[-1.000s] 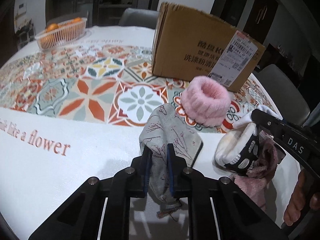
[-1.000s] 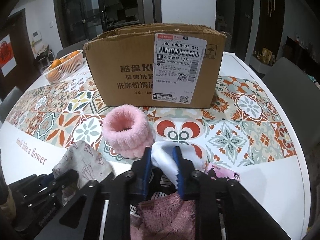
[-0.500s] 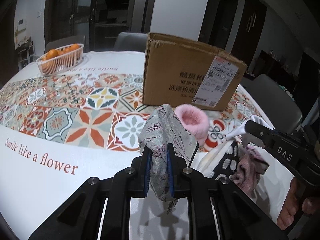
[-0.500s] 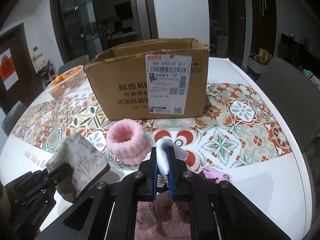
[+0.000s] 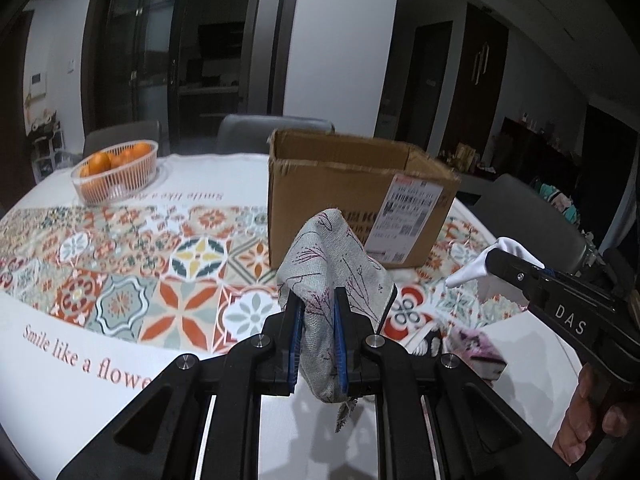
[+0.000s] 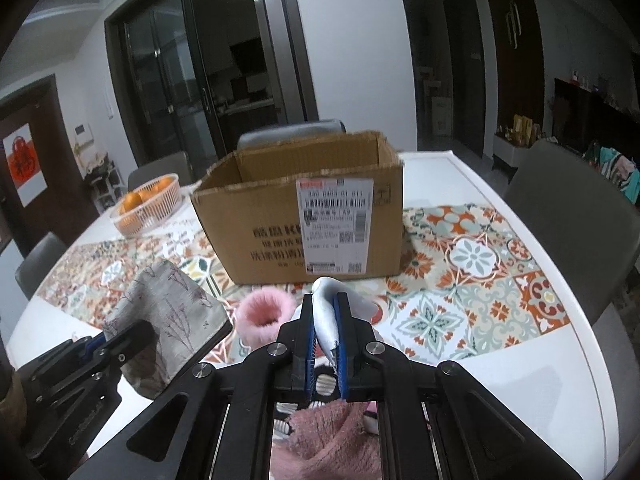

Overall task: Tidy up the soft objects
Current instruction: 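Lift the grey pouch with the left gripper while the right gripper carries the sock to the box, then open both grippers over the cardboard box to drop the pouch and sock, then move both grippers back from the box toward the remaining soft items, then close the left gripper on the pink wristband while the right gripper grasps the Kuromi packet, then lift the wristband with the left gripper while the right gripper carries the packet to the box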

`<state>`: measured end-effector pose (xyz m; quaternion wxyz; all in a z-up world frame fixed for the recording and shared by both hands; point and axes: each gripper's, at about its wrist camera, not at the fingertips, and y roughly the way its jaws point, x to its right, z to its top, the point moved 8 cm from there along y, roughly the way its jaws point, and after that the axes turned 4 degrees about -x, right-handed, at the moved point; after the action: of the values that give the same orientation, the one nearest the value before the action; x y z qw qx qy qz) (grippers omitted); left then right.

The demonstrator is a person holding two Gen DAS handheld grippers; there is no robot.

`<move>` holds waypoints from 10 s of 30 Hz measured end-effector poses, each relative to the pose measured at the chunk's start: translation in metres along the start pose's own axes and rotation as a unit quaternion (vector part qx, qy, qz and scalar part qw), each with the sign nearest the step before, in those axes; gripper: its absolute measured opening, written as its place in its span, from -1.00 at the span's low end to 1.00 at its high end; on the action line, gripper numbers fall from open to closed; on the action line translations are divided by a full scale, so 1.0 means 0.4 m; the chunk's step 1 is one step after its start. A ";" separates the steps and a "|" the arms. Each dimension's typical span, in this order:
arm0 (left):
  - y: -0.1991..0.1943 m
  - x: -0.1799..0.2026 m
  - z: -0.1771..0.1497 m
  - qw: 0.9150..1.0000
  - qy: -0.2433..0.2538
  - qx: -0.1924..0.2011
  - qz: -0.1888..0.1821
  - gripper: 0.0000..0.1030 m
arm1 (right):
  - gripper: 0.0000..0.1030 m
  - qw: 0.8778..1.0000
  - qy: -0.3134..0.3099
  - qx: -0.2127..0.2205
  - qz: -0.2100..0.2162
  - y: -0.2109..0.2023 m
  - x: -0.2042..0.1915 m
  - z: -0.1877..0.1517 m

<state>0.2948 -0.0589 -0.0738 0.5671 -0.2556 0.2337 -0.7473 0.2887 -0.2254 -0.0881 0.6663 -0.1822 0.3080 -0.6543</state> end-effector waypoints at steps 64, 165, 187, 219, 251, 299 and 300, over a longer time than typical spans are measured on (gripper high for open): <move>0.275 0.033 0.390 0.994 0.074 0.079 0.026 -0.70 | -0.81 0.996 -0.051 0.075 0.026 0.229 -0.012 0.392; 0.068 0.066 -0.013 0.992 0.127 0.022 0.000 0.35 | 0.33 0.986 0.120 -0.026 -0.114 -0.017 0.128 -0.102; 0.248 0.090 -0.057 0.989 0.129 -0.058 -0.049 0.48 | 0.33 0.972 0.144 -0.141 -0.124 0.132 0.168 -0.176; 0.349 0.118 -0.070 0.985 0.138 -0.095 -0.049 -0.41 | 0.11 0.964 0.149 -0.188 -0.115 0.171 0.186 -0.201; 0.088 0.109 0.057 0.993 0.118 0.010 -0.024 -0.45 | 0.09 0.990 0.120 -0.039 -0.070 0.000 0.131 -0.050; -0.005 0.052 0.326 0.984 0.108 0.142 0.016 -0.45 | 0.08 0.988 0.056 0.144 -0.012 -0.054 0.023 0.285; 0.002 0.051 0.333 0.984 0.109 0.143 0.016 -0.45 | 0.08 0.988 0.055 0.145 -0.012 -0.048 0.022 0.291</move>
<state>0.3770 -0.0866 0.0292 0.5808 -0.0852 0.1890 -0.7872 0.3492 -0.2542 0.0096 0.6602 -0.0509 0.2434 -0.7087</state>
